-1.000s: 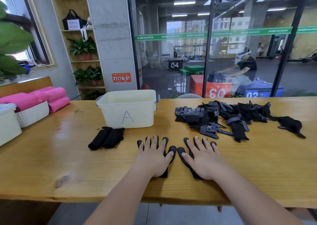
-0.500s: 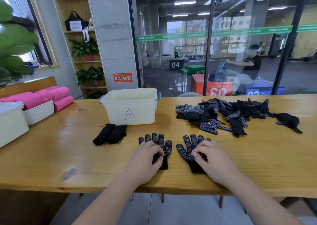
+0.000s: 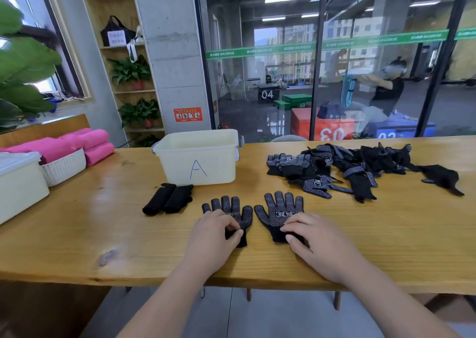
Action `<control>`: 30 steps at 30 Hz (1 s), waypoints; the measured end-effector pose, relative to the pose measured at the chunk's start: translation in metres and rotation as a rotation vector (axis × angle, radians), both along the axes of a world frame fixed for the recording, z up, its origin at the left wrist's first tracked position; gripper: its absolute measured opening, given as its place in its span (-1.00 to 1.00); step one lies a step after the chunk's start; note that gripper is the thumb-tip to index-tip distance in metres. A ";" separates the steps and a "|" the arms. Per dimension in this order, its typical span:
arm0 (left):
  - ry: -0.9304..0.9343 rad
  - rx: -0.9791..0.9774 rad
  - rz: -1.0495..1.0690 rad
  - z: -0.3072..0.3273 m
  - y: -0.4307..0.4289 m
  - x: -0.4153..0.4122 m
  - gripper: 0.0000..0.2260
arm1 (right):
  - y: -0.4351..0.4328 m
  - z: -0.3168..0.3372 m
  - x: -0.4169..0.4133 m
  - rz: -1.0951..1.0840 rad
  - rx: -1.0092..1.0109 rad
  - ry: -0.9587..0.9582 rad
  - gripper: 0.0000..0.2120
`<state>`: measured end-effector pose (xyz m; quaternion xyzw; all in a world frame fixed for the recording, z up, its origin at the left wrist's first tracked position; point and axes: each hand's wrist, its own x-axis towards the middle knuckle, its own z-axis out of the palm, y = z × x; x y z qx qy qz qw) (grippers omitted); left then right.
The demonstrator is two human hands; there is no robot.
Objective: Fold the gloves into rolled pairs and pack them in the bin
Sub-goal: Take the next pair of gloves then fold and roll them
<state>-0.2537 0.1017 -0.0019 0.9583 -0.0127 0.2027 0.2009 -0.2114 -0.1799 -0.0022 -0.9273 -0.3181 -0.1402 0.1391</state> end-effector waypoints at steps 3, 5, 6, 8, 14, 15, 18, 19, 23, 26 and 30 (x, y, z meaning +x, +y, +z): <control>0.012 -0.015 0.057 0.003 0.003 0.001 -0.93 | 0.001 0.001 0.000 0.012 -0.026 0.015 -0.55; 0.017 -0.025 0.105 0.005 0.002 0.002 -0.92 | 0.000 0.002 0.000 0.011 -0.016 0.015 -0.55; 0.012 -0.052 0.127 0.006 0.001 0.003 -0.92 | 0.000 0.003 0.000 0.007 -0.001 0.015 -0.55; -0.027 -0.173 0.165 0.010 -0.002 0.003 -0.89 | 0.000 0.002 0.002 -0.005 0.049 0.010 -0.55; -0.129 -0.549 0.090 0.038 -0.051 0.011 -0.89 | -0.009 0.003 0.006 0.059 0.393 0.125 -0.63; -0.110 -0.565 0.053 0.038 -0.062 0.015 -0.90 | -0.011 0.003 0.006 0.083 0.441 0.161 -0.60; 0.049 -0.608 -0.070 0.029 -0.085 0.026 -0.92 | -0.016 0.001 0.009 0.091 0.485 0.231 -0.39; 0.084 -0.605 -0.093 0.026 -0.089 0.029 -0.92 | -0.017 0.000 0.010 0.070 0.480 0.242 -0.35; 0.023 -0.461 -0.067 0.021 -0.080 0.033 -0.93 | -0.016 -0.002 0.015 0.004 0.586 0.310 -0.82; -0.070 -0.139 -0.099 0.010 -0.054 0.033 -0.88 | -0.018 0.005 0.012 -0.035 0.738 0.394 -0.90; -0.058 0.023 -0.125 -0.006 -0.030 0.035 -0.59 | -0.021 0.010 0.011 -0.082 0.969 0.457 -0.87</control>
